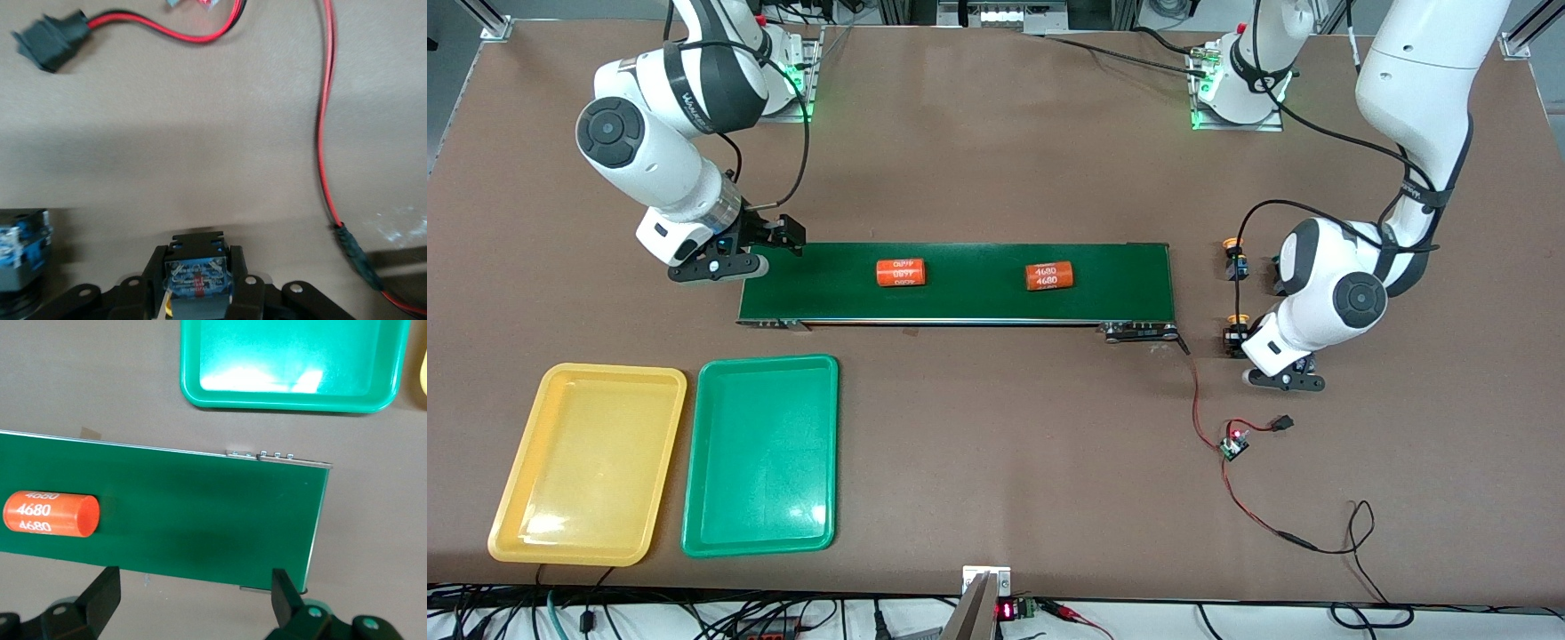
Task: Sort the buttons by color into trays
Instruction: 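Place the button on the belt with the left gripper while the right gripper moves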
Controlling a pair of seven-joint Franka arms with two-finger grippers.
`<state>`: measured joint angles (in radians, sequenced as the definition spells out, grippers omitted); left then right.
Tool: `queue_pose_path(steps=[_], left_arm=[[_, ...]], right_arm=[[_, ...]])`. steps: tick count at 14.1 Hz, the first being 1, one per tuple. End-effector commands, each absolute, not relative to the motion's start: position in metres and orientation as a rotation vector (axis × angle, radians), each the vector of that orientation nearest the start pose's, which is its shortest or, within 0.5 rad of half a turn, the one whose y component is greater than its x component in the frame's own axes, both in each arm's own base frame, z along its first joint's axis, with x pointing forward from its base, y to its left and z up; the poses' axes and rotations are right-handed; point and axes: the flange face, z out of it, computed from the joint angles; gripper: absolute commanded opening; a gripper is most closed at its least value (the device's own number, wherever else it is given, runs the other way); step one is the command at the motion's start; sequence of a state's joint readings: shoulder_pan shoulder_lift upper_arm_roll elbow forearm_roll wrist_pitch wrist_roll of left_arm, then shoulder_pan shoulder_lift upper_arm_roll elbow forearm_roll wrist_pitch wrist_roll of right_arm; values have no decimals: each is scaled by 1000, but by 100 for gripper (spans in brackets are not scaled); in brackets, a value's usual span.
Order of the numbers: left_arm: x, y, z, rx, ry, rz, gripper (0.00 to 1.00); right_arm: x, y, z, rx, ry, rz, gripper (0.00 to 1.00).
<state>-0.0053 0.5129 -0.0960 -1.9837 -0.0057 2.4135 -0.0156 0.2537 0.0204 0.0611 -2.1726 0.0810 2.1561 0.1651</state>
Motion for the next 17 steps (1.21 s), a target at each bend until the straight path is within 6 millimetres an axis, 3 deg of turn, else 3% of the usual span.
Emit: queue_pose_path(steps=[1, 4, 5, 9, 12, 13, 17], left_arm=[[603, -61, 255, -3181, 115, 127, 16], [606, -75, 296, -3178, 146, 183, 16], [603, -96, 303, -3180, 193, 219, 15], [591, -147, 308, -3194, 220, 244, 14], [583, -172, 308, -3202, 164, 255, 13], [581, -179, 307, -3203, 158, 262, 13], [559, -246, 297, -3221, 130, 275, 13]], right_arm=[[506, 182, 381, -3069, -108, 62, 100], [499, 206, 379, -3075, -55, 59, 100], [494, 219, 378, -3075, -35, 53, 100], [477, 269, 370, -3065, 77, 24, 100], [464, 302, 362, -3050, 152, -2, 100], [462, 307, 360, -3055, 171, -9, 100], [457, 319, 356, -3052, 154, -17, 100]])
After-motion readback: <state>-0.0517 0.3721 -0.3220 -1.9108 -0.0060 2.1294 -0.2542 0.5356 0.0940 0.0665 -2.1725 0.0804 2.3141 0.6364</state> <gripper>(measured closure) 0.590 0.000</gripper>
